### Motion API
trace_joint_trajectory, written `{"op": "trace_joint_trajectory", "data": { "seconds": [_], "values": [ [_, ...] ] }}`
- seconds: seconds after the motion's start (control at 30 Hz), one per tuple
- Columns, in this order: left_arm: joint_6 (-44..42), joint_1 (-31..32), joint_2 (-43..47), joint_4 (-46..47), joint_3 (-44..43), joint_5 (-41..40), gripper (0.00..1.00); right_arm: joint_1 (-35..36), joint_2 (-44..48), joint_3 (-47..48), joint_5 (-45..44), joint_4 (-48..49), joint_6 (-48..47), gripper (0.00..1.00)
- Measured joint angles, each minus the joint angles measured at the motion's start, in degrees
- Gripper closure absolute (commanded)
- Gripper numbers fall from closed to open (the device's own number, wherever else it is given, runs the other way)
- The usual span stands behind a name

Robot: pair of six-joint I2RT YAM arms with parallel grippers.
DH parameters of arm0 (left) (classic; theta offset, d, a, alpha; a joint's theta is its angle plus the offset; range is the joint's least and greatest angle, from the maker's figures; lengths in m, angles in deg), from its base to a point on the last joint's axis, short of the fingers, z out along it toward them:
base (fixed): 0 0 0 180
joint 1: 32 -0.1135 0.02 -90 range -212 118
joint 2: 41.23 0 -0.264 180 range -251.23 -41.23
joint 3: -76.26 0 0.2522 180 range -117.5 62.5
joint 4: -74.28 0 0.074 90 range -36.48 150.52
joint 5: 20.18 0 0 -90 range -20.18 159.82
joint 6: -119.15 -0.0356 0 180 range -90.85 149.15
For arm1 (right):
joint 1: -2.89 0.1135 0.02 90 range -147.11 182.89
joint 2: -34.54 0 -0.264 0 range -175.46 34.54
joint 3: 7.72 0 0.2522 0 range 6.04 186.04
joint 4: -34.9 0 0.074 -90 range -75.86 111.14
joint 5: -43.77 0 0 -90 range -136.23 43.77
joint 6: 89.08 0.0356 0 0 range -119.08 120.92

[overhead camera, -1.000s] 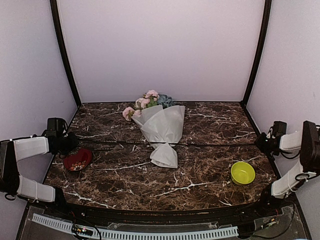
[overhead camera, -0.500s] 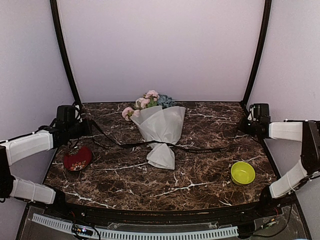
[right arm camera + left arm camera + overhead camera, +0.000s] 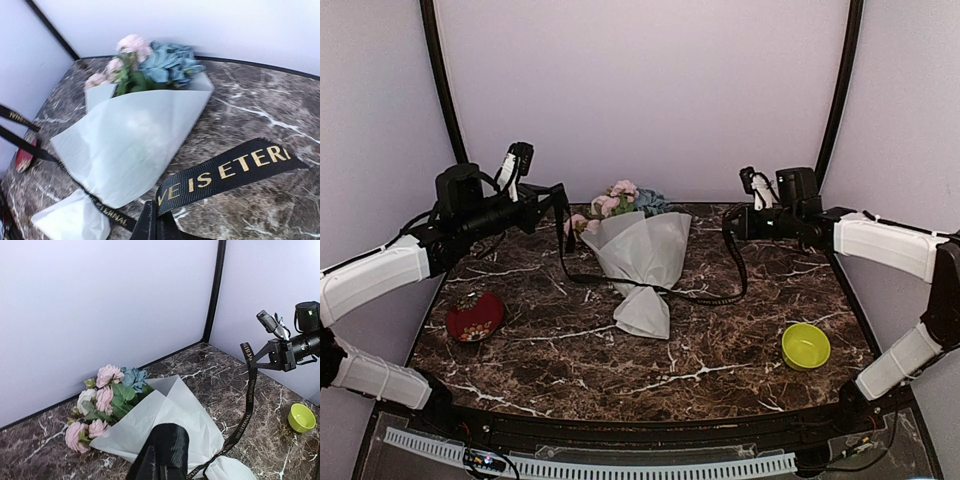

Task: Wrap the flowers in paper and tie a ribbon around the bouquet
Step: Place the right side of the half-tied ribbon at the center of the board.

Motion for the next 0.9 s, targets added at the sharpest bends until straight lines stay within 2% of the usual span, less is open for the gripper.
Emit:
{"op": "trace_joint_trajectory", "data": {
  "seconds": [0.27, 0.5, 0.57, 0.67, 0.8, 0.87, 0.9],
  "values": [
    [-3.93, 1.16, 0.15, 4.39, -0.48, 3.52, 1.00, 8.68, 0.22, 4.02, 7.26, -6.25, -4.61, 1.00],
    [-5.55, 2.03, 4.81, 5.86, 2.08, 3.56, 1.00, 13.49, 1.31, -0.59, 10.05, -10.78, -5.66, 0.99],
    [-5.84, 2.08, 5.97, 6.45, 2.43, 3.19, 1.00, 14.32, 1.25, -2.38, 9.57, -12.44, -5.07, 0.86],
    [-6.01, 2.08, 6.86, 7.06, 2.64, 3.13, 1.00, 14.88, 0.72, -4.59, 7.54, -15.41, -2.93, 0.51],
    [-5.99, 2.08, 7.19, 7.72, 2.97, 3.39, 1.00, 14.88, -1.86, -4.46, 0.92, -21.59, -1.20, 0.22],
    [-5.99, 2.08, 7.19, 7.67, 3.04, 3.54, 1.00, 14.84, -2.10, -4.11, -2.19, -23.85, -0.20, 0.16],
    [-5.99, 2.08, 7.19, 7.67, 3.04, 3.63, 1.00, 14.84, -1.77, -3.74, -3.61, -24.35, -0.04, 0.18]
  ]
}}
